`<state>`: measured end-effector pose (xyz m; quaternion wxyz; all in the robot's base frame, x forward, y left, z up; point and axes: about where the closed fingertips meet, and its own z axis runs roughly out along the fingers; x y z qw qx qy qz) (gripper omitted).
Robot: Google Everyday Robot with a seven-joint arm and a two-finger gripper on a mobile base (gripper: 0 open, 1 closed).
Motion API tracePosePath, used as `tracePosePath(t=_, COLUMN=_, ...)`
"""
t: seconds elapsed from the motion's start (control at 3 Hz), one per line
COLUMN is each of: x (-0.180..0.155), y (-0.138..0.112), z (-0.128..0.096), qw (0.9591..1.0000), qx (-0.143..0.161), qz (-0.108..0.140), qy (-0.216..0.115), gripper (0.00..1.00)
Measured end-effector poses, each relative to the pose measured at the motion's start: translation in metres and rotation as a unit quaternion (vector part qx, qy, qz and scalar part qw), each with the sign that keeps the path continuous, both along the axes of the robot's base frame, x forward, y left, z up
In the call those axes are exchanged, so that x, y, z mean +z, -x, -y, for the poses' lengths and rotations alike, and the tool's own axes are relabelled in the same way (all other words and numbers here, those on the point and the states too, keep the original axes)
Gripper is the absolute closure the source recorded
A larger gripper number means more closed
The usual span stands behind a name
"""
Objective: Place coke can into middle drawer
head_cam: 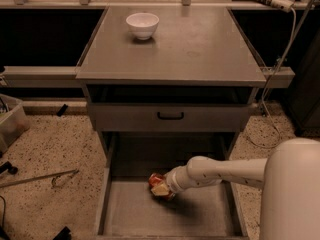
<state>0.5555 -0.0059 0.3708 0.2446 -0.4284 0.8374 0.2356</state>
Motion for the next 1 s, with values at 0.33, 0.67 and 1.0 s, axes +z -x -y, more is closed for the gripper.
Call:
tracePosePath(t=0.33, x=0.0000, y=0.0000, z=0.0000, qw=1.0000, qx=0.000, qz=0.000, qy=0.000, gripper=0.11)
tracePosePath(t=0.67, x=0.0000, y=0.0000, z=-0.0001, qw=1.0000, qx=0.000, qz=0.000, qy=0.000, gripper=0.00)
tracePosePath(t=1.0, x=0.0000, y=0.0000, z=-0.0001, qw=1.0000, qx=0.000, qz=0.000, qy=0.000, gripper=0.00)
